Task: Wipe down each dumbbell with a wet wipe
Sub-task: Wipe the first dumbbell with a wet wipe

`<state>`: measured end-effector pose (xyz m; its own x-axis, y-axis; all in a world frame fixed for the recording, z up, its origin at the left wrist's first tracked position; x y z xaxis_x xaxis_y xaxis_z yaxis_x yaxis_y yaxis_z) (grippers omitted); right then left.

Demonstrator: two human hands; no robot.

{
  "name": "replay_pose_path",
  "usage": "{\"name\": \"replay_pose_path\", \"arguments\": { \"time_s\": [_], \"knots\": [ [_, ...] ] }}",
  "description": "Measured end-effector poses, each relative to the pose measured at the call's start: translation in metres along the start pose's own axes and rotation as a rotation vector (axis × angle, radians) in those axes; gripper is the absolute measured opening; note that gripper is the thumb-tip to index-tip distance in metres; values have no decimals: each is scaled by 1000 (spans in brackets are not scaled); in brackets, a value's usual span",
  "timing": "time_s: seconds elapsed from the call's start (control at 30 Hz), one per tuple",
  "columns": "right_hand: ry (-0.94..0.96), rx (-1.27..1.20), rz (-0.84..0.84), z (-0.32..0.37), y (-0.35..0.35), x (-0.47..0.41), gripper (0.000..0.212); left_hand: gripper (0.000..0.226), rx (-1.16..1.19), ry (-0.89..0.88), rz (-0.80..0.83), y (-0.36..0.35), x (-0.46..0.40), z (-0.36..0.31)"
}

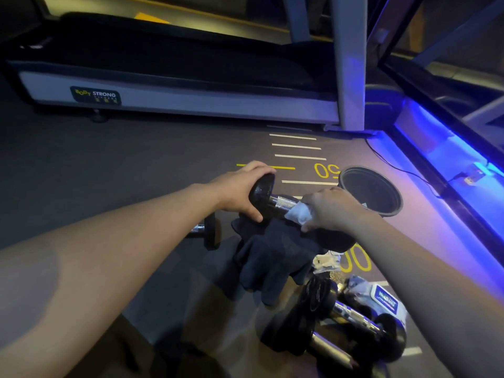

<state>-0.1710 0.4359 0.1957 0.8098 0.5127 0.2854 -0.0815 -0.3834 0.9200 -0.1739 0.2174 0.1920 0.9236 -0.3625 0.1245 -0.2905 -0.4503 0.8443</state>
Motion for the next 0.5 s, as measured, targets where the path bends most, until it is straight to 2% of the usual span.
{"name": "replay_pose_path", "arguments": {
  "time_s": [0.1,0.27,0.5],
  "knots": [
    [-34,-169,51,-5,4,2,73,115,-3,6,5,1,1,0],
    [-22,-455,-11,-10,21,-10,42,114,9,0,3,-1,1,0],
    [-52,-448,-31,-10,17,-11,31,115,75,-12,37,-5,-8,4]
  ]
}}
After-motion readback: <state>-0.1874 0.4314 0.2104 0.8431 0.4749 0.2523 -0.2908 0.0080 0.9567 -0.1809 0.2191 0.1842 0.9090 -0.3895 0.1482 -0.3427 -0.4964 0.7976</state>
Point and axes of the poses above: each hand's wrist, its own x-axis away from the middle knuckle, its own y-axis out of the back of the hand, z = x × y, the point moved 4 cm from there along -x, towards the middle knuckle, and after that the axes turned 11 degrees about y, right-handed, at the moved point
